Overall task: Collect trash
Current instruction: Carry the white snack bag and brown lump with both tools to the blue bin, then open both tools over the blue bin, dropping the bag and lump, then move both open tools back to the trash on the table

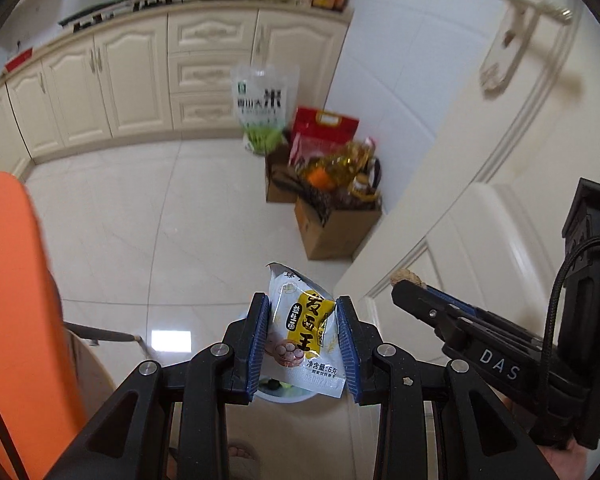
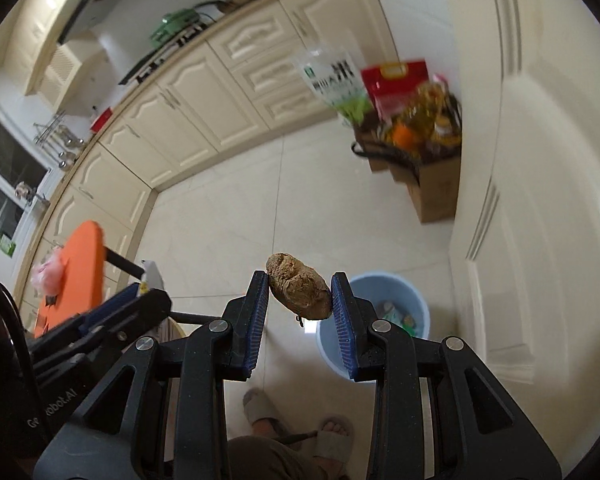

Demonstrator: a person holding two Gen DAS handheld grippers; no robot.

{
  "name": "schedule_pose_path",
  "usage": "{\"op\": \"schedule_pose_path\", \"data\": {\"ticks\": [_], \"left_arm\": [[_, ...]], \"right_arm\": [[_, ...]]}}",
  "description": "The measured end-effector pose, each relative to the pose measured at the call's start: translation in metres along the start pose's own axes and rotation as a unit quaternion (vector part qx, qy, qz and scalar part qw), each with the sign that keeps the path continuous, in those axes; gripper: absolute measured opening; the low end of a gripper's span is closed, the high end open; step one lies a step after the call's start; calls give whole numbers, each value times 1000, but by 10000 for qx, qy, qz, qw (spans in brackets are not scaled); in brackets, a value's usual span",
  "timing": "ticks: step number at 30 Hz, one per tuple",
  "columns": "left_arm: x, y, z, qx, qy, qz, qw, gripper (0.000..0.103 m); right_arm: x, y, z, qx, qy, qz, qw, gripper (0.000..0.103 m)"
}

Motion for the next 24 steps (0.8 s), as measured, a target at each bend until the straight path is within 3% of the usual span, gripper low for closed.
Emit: {"op": "schedule_pose_path", "data": {"ticks": [6,8,9,10,12,14,16,20,24], "left_arm": [[6,-46,-29,-531,9,-116,9985,35],[1,-64,-62,-671,0,-232,9975,39],[-4,-80,-102,-739,20,-315,9968,53],[-10,-90,-120,-763,38,-368,9964,67],[-4,-98,-136,-689,63,-451,9966,79],[-2,-100,-144,-634,13,-555,9964,86],[-2,-87,-131,-591,-38,-635,9962,93],[5,-66,-115,-385,-168,-775,9961,101],[13,-42,-100,-102,-253,-798,9964,102]], "right_arm": [[29,-44,2,-312,-316,-36,9990,32],[38,-52,2,-357,-430,5,9984,33],[42,-57,3,-398,-468,34,9981,41],[47,-59,3,-411,-512,76,9978,57],[52,-57,5,-358,-595,146,9975,71],[56,-53,5,-302,-656,175,9972,73],[60,-46,5,-227,-747,239,9967,89],[61,-29,5,-82,-848,327,9958,102],[55,-8,3,40,-829,464,9955,103]]}}
Point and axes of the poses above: each gripper's, at about its wrist camera, not at the fingertips, and y roughly against the way its jaws point, x to its right, z to its underside, the point moved 5 cm from there along -y, roughly the way its jaws point, and after that the axes turned 4 degrees about y, right-handed, at the moved point
